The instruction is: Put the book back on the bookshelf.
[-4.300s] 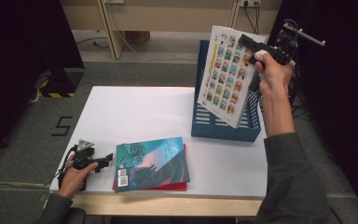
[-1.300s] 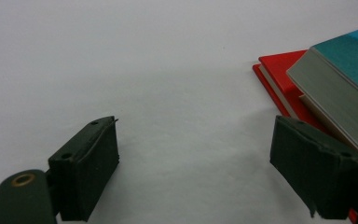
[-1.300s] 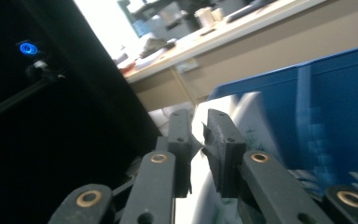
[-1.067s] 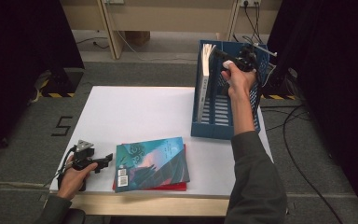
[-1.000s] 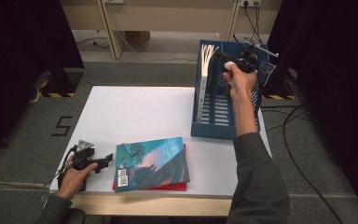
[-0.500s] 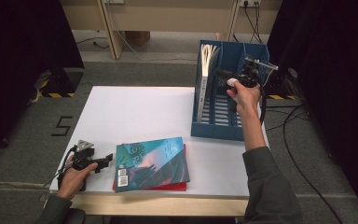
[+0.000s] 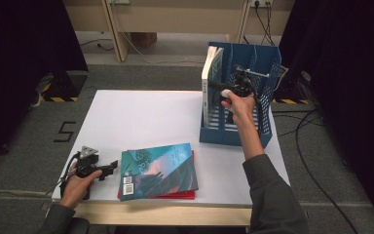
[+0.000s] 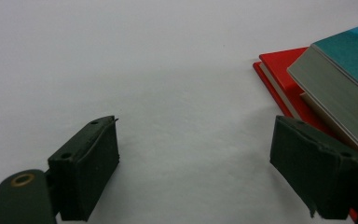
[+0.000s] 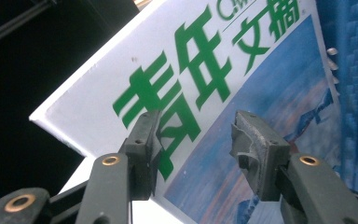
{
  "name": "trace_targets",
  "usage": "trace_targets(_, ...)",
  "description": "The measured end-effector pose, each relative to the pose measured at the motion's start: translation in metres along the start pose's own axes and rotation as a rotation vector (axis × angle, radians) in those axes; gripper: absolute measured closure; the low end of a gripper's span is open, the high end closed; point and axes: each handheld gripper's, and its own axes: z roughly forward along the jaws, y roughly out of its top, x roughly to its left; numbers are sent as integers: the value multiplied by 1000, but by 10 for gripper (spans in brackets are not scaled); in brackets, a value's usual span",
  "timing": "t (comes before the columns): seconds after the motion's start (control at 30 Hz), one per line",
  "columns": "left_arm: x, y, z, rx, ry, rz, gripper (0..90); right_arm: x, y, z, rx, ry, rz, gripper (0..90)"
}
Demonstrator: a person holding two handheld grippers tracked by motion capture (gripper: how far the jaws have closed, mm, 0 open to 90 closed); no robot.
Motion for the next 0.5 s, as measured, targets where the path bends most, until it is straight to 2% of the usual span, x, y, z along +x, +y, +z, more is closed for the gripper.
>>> trace_targets(0.17,0,0,0,0,-1,-1,144,3,-2,8,26,-6,11,492)
trace_targets(0.27,1,0,0,-4,-6,-6,147,2,-1,6,18,-12,6,453)
trace_targets(0.3,1,0,0,-4,-5,-6,147,1,-1,1,23,-8,14,435)
trace_targets(0.5,1,0,0,-4,-5,-7,146,-8,-10,-24,25,-2,-27,407)
